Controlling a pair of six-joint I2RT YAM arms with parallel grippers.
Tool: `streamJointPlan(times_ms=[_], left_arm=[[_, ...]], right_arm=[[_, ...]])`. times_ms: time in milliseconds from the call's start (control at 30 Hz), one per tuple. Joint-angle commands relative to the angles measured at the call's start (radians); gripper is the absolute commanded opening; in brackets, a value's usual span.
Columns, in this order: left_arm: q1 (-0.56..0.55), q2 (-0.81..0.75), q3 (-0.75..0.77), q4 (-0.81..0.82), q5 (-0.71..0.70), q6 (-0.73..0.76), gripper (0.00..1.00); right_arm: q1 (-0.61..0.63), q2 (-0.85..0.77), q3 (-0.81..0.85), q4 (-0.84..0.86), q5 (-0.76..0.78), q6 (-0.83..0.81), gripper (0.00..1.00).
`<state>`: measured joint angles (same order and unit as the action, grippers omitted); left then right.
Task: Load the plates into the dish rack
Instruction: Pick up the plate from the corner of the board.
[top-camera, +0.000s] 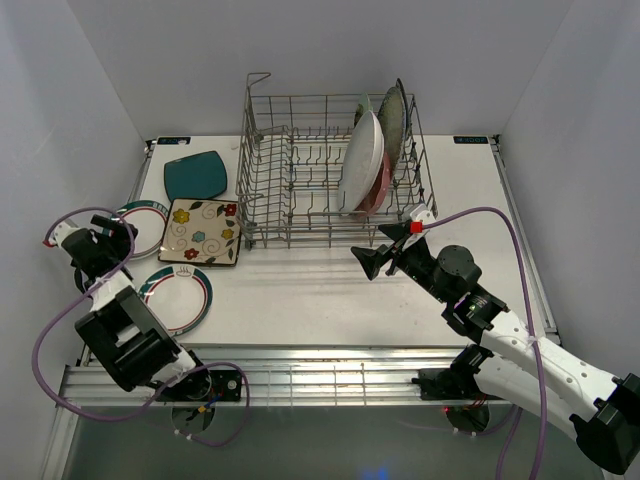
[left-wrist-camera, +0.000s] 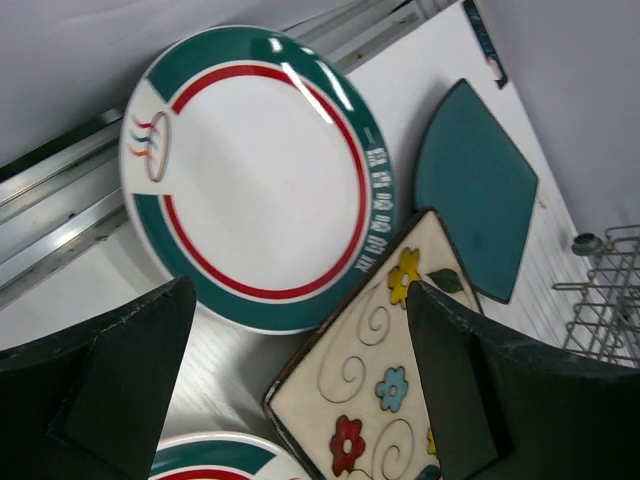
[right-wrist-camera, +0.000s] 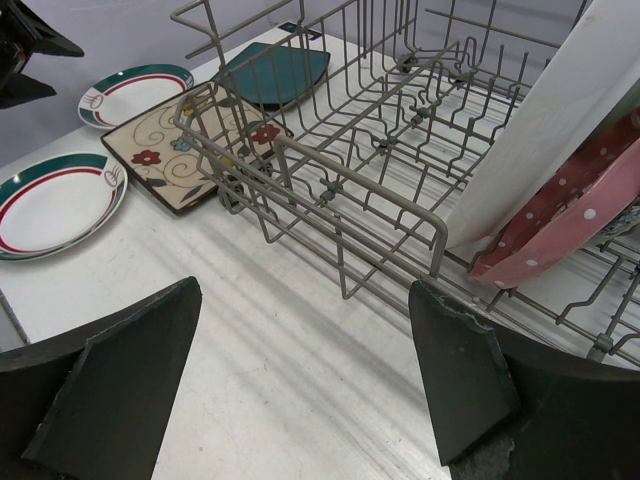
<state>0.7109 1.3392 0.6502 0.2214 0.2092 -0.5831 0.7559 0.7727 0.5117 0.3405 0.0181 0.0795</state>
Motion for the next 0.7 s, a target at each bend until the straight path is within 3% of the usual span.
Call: streamJointPlan(times_ms=[0, 200, 667], left_arm=[[0.039, 0.063, 0.035, -0.066, -0.001, 0.000, 0.97], [0.071, 0.187, 0.069, -0.091, 0.082, -0.006, 0.93], [0.075, 0.279, 0.072, -0.034, 0.160, -0.047, 0.90]], right_arm=[[0.003, -0.010, 0.013, 0.037, -0.010, 0.011, 0.90], [0.003, -0.019, 0.007, 0.038, -0.010, 0.009, 0.90], [0.003, -0.015, 0.008, 0.038, -0.010, 0.009, 0.90]])
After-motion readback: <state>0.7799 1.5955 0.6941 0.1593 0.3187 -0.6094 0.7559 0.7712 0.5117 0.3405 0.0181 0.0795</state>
